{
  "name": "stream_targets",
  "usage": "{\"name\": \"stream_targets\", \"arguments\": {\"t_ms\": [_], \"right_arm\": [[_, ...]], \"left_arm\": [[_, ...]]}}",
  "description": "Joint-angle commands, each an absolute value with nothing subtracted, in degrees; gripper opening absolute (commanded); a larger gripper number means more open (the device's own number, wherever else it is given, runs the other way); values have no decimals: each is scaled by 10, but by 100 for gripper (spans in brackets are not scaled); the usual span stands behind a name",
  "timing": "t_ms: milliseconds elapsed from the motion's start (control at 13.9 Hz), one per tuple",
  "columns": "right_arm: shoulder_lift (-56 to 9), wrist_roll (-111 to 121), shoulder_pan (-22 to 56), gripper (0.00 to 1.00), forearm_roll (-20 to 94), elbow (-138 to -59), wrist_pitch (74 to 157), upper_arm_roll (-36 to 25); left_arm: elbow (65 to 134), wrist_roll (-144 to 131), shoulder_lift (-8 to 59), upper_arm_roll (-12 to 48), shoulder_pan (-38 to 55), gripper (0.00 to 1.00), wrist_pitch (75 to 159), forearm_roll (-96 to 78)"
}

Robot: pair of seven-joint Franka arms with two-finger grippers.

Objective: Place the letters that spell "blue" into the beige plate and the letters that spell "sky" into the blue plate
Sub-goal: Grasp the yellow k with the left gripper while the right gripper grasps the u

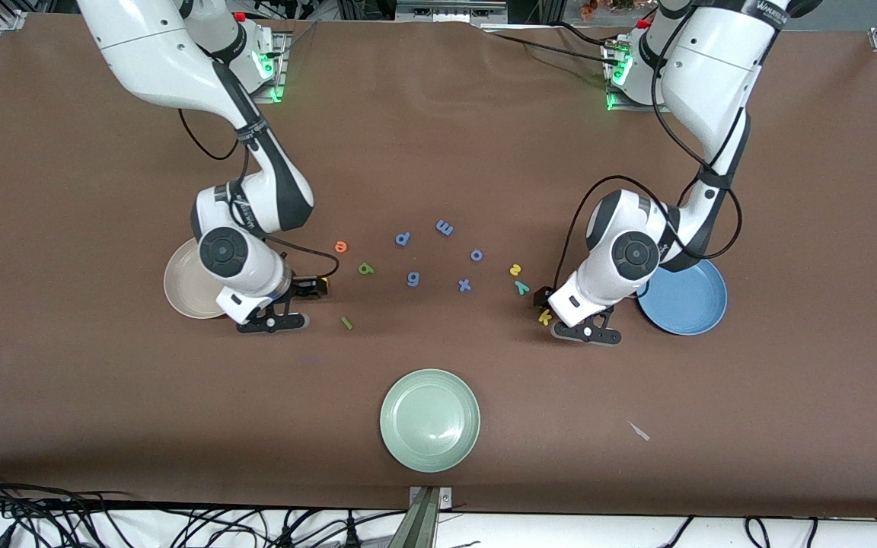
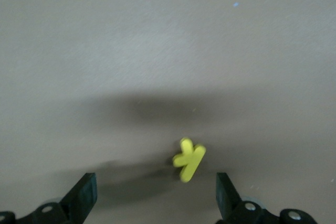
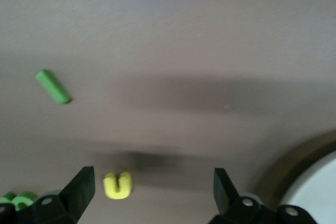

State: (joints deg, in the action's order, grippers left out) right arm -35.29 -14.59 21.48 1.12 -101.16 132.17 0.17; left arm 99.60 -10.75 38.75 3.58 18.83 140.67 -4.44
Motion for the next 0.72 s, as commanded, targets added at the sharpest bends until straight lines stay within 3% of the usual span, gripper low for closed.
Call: {"name": "stream_targets", "arguments": {"t_ms": [0, 216, 360, 504, 648], "right_arm": [[-349, -173, 235, 100, 18, -1033, 1347, -2], [-348, -173, 243, 100, 18, -1077, 1403, -2], [-347, -174, 243, 99, 18, -1085, 1412, -2], [-345, -176, 243, 88, 18, -1086, 1409, 3], [-344, -180, 243, 67, 18, -1089, 1409, 9]], "left_arm": [[968, -119, 411, 24, 214, 100, 1426, -47], [969, -120, 424, 24, 221, 95, 1450, -45], [969, -119, 432, 24, 221, 84, 1460, -42], [969, -118, 435, 23, 221, 67, 1470, -40], [970, -113, 435, 24, 221, 52, 1471, -39]]}}
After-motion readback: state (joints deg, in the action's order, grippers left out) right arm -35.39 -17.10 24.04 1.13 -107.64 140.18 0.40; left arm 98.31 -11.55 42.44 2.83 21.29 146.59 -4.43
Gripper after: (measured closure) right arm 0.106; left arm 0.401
